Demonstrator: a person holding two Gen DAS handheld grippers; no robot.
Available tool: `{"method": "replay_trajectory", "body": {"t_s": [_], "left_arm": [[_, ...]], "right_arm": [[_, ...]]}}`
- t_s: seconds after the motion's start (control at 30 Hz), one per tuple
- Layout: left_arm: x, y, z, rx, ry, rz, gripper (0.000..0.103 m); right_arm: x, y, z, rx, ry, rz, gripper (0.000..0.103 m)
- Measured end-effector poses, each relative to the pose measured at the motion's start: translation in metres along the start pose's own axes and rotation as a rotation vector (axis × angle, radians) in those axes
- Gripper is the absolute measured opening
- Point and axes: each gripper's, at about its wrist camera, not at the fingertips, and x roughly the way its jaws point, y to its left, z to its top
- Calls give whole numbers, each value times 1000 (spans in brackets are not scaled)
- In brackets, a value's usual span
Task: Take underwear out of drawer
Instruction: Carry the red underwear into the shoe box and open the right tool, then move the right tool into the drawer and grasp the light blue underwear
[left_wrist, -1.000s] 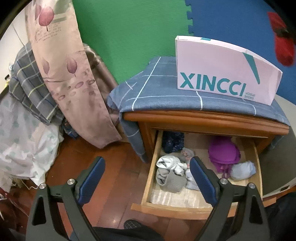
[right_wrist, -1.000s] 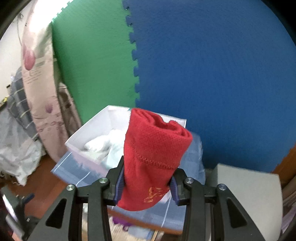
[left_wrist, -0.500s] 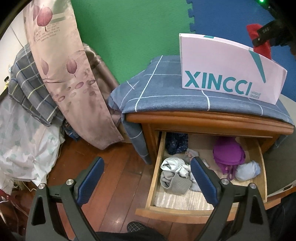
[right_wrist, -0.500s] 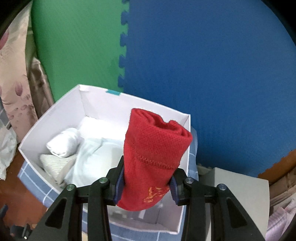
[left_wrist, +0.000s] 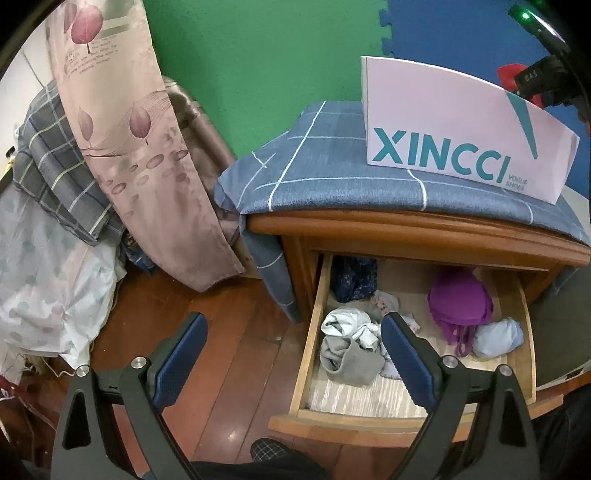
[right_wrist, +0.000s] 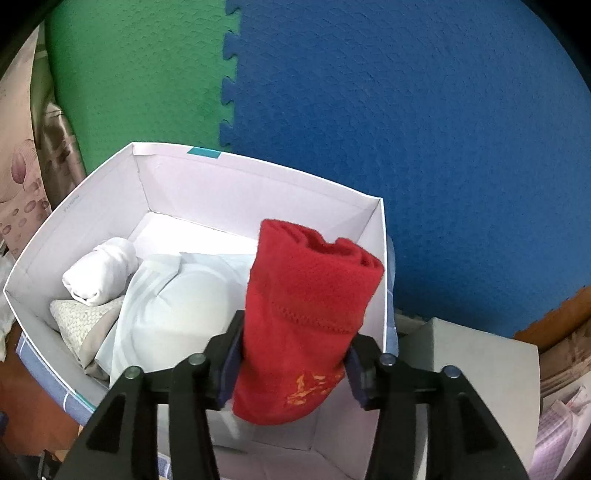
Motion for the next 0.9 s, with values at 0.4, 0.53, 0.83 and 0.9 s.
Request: {"method": "replay_trajectory", "body": {"t_s": [0.4, 0.53, 0.83, 0.9], "left_arm": [[-1, -1, -2, 3, 1, -7, 94], [-5, -2, -5, 12, -1, 0, 94], [-11, 1, -11, 15, 7, 10, 97], [-11, 2, -13, 13, 15, 10, 97]], "right_arm": [[-58, 6, 0, -35, -156, 25, 66], [-89, 10, -16, -83, -194, 80, 66], [-143, 29, -109, -301, -161, 205, 66], [-142, 35, -135, -351, -119, 234, 66]]}}
